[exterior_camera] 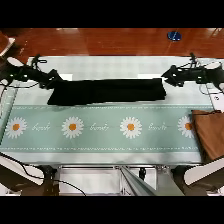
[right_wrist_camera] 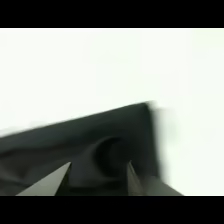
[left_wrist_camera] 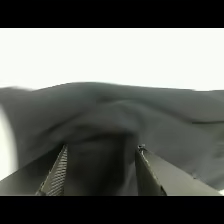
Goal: Fold the shirts.
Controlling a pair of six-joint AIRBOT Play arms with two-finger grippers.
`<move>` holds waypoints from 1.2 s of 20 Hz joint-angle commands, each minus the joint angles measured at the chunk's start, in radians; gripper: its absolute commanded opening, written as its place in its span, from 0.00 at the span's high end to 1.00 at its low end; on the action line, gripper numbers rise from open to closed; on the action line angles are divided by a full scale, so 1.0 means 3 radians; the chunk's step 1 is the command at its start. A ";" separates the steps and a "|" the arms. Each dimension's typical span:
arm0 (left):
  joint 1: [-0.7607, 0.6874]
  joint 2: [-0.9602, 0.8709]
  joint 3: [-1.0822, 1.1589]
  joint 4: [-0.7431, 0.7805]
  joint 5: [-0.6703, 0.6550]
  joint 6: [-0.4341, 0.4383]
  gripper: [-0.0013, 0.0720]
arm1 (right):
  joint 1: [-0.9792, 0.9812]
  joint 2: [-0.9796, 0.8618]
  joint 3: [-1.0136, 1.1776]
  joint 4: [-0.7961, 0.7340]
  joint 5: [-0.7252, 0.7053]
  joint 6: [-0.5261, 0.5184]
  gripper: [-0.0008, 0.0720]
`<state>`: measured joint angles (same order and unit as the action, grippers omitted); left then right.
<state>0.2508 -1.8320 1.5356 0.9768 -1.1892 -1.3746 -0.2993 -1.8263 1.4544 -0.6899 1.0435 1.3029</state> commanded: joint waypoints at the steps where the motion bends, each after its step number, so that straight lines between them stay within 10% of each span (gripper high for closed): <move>1: 0.0317 0.0229 0.0055 0.0764 -0.0418 -0.0206 0.30 | -0.0375 0.0041 0.0033 -0.0228 0.0347 0.0048 0.43; 8: 0.0362 0.1609 -0.1549 -0.0140 0.0960 0.0253 0.30 | -0.0220 -0.0145 -0.0154 -0.0295 0.0458 0.0103 0.43; 13: -0.0102 0.1932 -0.1920 -0.0708 0.0982 0.0543 0.30 | 0.0242 -0.0295 -0.0149 0.0005 0.0467 -0.0008 0.43; 14: -0.0215 0.1928 -0.1920 -0.0727 0.0999 0.0543 0.30 | 0.0324 -0.0295 -0.0134 0.0003 0.0465 -0.0009 0.48; 16: -0.0407 0.1915 -0.1918 -0.0726 0.0965 0.0544 0.30 | 0.0407 -0.0290 -0.0051 0.0003 0.0572 -0.0070 0.95; 17: -0.0491 0.1914 -0.1914 -0.0726 0.0893 0.0544 0.38 | 0.0403 -0.0252 -0.0001 -0.0003 0.0674 -0.0116 0.95; 19: -0.0624 0.1914 -0.1914 -0.0729 0.0779 0.0556 0.94 | 0.0333 0.0006 0.0006 -0.0153 0.0790 -0.0150 0.95; 24: -0.1368 0.1879 -0.1909 -0.0725 0.1225 0.0519 0.96 | 0.0301 0.1235 -0.0445 -0.0893 0.0917 -0.0155 0.95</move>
<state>-0.0380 -1.2625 0.9634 0.7624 -0.9051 -1.2114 -0.2073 -1.6428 1.3968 -0.8440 1.2957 1.2640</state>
